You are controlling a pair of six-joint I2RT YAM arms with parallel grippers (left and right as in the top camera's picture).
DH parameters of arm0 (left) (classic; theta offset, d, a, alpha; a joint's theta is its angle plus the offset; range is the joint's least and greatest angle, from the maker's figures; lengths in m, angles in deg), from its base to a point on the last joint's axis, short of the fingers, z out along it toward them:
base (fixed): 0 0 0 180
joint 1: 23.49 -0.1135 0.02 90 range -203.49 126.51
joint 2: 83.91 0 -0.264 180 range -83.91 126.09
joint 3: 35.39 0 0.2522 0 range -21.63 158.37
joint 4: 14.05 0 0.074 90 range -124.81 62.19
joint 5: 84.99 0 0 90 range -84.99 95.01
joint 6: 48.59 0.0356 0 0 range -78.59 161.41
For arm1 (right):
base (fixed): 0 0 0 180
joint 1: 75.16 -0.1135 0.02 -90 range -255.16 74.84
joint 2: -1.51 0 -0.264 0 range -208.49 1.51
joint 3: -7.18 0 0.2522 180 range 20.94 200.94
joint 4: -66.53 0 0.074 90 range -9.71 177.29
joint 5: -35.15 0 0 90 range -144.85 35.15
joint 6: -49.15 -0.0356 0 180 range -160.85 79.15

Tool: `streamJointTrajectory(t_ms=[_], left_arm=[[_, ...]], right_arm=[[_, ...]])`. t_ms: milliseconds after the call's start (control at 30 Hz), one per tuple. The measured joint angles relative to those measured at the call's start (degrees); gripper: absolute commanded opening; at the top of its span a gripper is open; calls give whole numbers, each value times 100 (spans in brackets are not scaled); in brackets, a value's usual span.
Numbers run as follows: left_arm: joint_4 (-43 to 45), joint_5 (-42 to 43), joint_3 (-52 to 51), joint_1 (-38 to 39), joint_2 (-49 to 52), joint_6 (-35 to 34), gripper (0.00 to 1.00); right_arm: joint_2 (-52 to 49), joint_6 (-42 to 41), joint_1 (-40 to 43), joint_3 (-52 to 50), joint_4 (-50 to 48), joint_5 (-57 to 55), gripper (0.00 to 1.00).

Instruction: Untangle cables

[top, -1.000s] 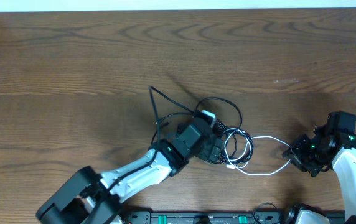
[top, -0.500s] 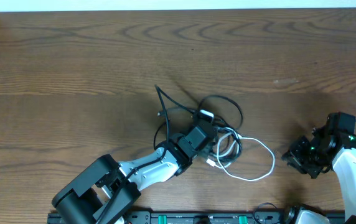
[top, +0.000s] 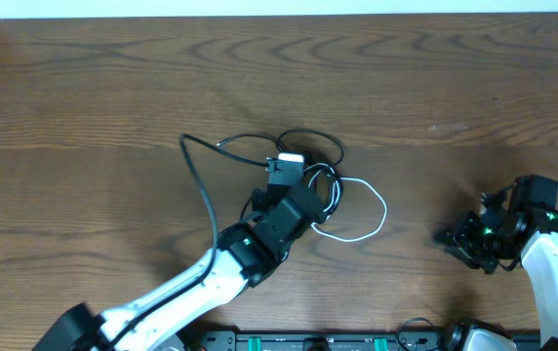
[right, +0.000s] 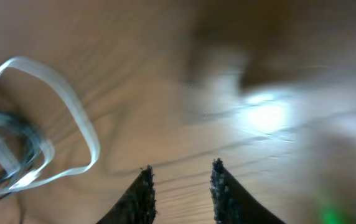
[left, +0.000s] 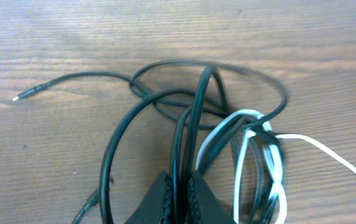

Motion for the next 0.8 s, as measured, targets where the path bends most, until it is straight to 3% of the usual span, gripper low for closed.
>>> streamJointTrajectory(t_ms=[133,333,367,400,433,500,533,800], left_arm=[[-184,280,0,0,-363,-42,7],[-186,763,0,0,-702,-57,8],[-188,807,0,0,-743,-57,16],[-188,850,0,0,-772,-57,31],[-201,892,0,0,-782,-37,57],[-240,929,0,0,-769,-59,87],[-262,940,0,0,-745,-57,94],[-177,940,0,0,275,144,95]], right_arm=[[0,1154,15,0,-35,1722,60],[4,2430,15,0,48,3434,61],[4,2531,15,0,55,3563,61],[4,2592,15,0,63,3639,61],[4,2660,15,0,70,3724,61],[4,2728,7,0,70,3803,61],[4,2765,-17,0,70,3814,61],[4,2852,-258,0,81,3707,61]])
